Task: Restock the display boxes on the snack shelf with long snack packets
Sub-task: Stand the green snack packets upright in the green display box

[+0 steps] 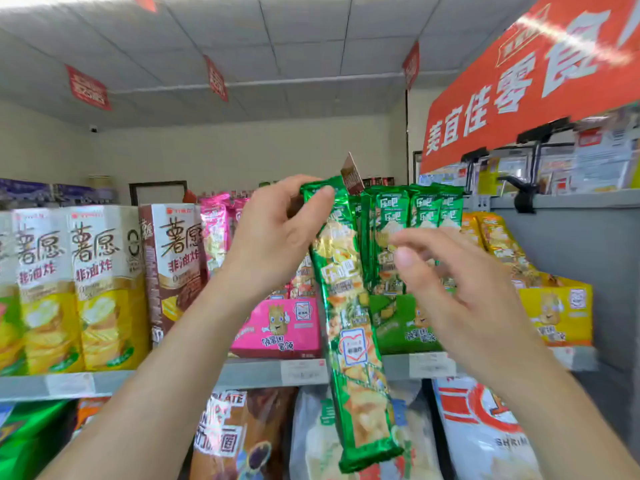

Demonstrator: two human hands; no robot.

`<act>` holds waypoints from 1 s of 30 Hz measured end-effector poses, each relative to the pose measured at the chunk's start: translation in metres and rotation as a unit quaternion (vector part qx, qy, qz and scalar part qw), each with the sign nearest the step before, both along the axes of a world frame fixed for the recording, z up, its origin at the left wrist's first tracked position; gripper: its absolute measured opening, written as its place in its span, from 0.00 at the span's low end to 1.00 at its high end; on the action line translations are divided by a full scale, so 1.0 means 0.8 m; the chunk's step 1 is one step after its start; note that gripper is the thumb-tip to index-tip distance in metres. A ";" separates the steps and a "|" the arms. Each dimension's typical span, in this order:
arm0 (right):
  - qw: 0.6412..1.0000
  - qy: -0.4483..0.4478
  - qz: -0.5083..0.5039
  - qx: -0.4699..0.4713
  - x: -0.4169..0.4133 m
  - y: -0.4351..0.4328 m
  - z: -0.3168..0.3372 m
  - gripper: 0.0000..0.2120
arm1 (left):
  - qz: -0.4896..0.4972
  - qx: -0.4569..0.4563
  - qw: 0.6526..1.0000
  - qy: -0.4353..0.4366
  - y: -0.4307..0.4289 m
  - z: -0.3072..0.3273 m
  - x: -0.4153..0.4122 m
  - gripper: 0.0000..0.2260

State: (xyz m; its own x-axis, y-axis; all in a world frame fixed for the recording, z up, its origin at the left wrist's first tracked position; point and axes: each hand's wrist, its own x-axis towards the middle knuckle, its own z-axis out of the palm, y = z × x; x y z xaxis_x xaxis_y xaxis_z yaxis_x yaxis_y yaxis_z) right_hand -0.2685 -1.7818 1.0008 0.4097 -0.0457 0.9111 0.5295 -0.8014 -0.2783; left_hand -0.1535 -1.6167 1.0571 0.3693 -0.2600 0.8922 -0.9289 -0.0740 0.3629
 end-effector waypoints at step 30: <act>0.951 0.260 -0.063 -0.156 0.102 -0.070 0.148 0.31 | 0.134 -0.073 0.965 -0.215 -0.088 0.185 0.105 0.13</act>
